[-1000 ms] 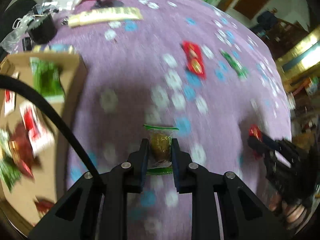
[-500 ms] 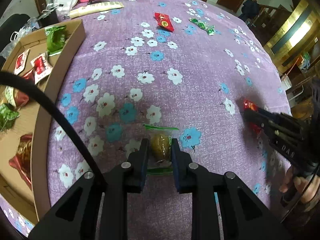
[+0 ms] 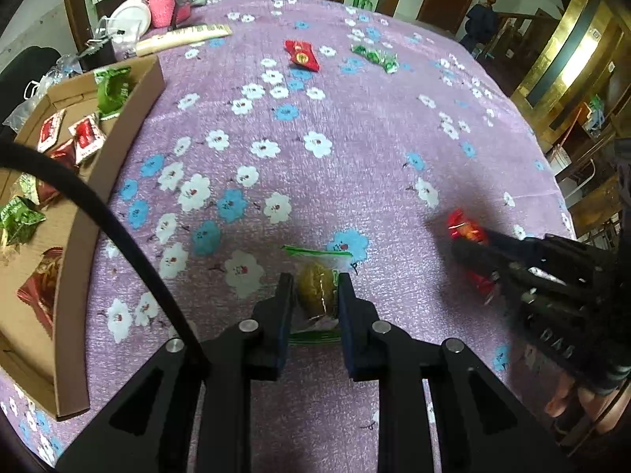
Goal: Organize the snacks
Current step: 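Carry both held snacks over the cardboard tray and open both grippers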
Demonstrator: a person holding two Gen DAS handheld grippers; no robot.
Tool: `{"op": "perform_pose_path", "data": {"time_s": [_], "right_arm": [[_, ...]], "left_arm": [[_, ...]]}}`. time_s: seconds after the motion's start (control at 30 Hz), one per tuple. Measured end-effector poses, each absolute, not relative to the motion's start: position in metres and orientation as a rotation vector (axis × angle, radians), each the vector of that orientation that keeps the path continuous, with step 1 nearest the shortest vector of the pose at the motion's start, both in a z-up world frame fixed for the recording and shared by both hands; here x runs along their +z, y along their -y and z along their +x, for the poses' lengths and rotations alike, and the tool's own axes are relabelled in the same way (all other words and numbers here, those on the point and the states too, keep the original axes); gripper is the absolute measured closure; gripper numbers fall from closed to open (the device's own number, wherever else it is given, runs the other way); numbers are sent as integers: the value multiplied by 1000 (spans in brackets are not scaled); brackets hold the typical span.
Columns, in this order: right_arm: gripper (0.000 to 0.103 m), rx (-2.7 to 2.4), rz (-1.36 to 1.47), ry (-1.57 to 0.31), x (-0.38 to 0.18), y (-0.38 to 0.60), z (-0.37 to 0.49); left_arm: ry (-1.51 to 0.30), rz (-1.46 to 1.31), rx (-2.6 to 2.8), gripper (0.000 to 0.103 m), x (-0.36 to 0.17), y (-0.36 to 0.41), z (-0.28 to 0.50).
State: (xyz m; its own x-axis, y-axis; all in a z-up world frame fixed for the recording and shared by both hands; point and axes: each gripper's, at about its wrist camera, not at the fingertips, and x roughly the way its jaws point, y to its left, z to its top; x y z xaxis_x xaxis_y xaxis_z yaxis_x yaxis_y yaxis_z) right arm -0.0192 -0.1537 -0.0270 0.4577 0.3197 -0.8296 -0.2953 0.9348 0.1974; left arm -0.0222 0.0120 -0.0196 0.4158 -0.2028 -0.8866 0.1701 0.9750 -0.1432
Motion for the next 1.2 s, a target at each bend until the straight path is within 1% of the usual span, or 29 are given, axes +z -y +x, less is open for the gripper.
{"op": "perform_pose_path", "data": {"time_s": [0.47,0.73,0.83,1.0,1.2], "right_arm": [[84,526,-45,-1005,-5,74,-23],[85,651,-91,-967,20,13,-21],[83,701,-108,-950,29,-18,-15],[83,759,-133,-939,34,-62,-3],[83,793,-170,-975,23,-113,17]], "left_arm": [[-1024,-72,-129,80,13,-72,-38],[-965,-140,-40,79,36,-124,-40],[-944,-167,21,79,41,-150,-36],[-934,-192,123,79,41,-193,-26],[-990,-256,226,79,22,-243,-6]]}}
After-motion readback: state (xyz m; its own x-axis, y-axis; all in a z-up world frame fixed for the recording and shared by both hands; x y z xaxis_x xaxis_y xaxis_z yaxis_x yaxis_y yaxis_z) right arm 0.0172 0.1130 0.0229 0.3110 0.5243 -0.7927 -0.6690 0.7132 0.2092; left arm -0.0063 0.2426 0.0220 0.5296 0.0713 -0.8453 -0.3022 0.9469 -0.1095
